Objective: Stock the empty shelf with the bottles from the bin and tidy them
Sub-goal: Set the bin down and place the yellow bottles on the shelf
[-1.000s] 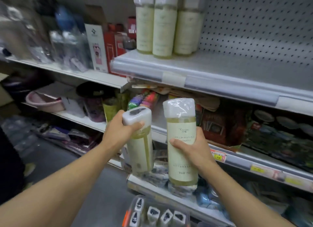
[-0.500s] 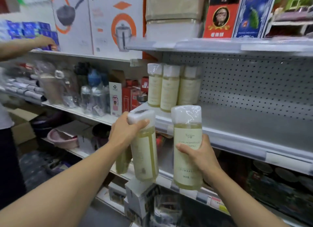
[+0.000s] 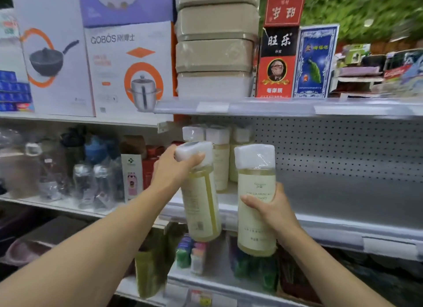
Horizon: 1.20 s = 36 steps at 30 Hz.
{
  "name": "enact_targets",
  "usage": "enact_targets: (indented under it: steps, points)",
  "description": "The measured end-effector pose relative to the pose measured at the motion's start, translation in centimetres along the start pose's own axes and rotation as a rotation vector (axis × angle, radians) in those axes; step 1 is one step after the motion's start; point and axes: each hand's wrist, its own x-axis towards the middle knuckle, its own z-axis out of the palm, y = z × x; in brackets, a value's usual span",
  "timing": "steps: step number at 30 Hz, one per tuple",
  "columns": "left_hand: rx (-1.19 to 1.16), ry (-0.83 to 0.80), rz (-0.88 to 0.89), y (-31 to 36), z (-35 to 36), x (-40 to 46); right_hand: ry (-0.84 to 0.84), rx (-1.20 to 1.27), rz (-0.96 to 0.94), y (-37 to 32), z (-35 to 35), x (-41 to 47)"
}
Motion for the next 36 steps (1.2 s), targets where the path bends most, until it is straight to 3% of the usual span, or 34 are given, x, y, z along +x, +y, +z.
enact_targets:
  steps: [10, 25, 36]
  points:
    - [-0.070, -0.060, 0.017, 0.0, 0.9, 5.7, 0.149, 0.048, 0.013, -1.0, 2.1, 4.0]
    - [-0.099, 0.026, -0.061, 0.1, 2.8, 10.0, 0.058, 0.027, 0.044, 0.0, 2.6, 11.9]
    - [-0.094, 0.064, -0.091, -0.2, 4.0, 10.9, 0.086, 0.046, 0.025, 1.5, 3.2, 14.1]
